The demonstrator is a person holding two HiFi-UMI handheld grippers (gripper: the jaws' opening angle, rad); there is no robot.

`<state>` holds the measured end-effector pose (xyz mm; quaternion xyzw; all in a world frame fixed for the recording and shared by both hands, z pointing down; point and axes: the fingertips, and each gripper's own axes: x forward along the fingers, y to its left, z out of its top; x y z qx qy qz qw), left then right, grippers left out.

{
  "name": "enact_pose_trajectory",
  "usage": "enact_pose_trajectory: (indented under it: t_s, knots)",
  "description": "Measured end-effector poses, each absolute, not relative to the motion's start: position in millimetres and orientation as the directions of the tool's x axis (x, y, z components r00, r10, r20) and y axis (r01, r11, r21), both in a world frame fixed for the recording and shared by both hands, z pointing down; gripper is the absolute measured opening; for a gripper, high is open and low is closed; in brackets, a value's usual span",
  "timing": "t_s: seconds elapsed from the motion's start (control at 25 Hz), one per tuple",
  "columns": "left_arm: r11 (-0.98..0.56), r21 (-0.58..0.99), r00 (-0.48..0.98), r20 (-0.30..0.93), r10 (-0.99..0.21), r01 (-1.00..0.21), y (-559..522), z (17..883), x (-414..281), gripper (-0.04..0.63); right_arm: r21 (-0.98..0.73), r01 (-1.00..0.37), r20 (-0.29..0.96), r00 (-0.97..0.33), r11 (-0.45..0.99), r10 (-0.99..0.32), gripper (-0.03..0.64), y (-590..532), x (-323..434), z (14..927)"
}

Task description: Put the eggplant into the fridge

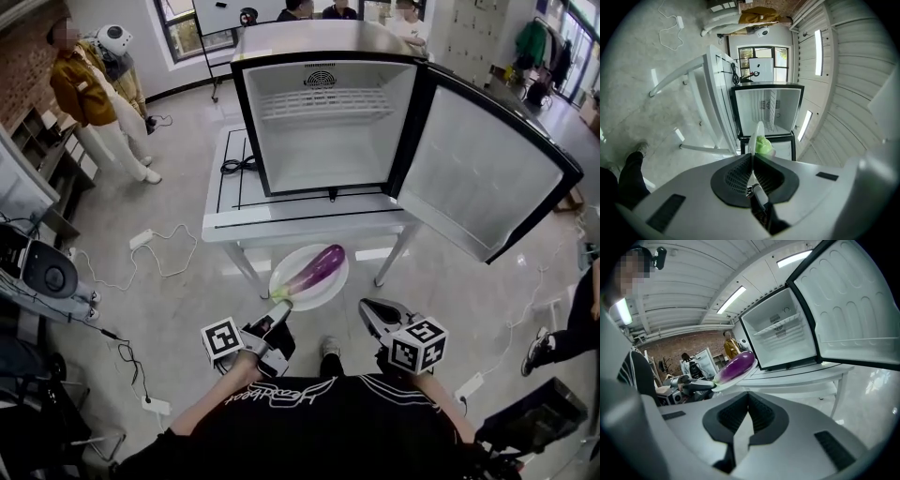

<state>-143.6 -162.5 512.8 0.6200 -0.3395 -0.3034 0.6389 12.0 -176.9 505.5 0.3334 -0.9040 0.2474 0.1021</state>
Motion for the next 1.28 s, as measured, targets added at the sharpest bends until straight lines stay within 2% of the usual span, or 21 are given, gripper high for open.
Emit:
enact_pose_trajectory:
  t_s: [0.72, 1.04, 1.28]
  knots:
    - [0.047, 0.996, 0.585, 0.086, -0.806, -0.082, -351.2, 502.8, -97.2, 0.021, -0.408, -0.632, 0.303, -0.774, 0.659, -0.556, 0.006, -359.8, 49.8, 504.9]
    - [0.021, 0.998, 0.568, 0.055, -0.821, -0.065, -373.8, 496.7, -95.3, 0.021, -0.387, -0.62, 0.287, -0.784, 0.682, -0.55, 0.006, -388.0, 49.8, 499.1]
    - [0.056, 0.997, 0.571, 0.08, -0.817, -0.06, -373.4, 509.0, -97.6, 0.021, -0.389, -0.635, 0.284, -0.772, 0.667, -0.569, 0.006, -391.9, 53.5, 501.7]
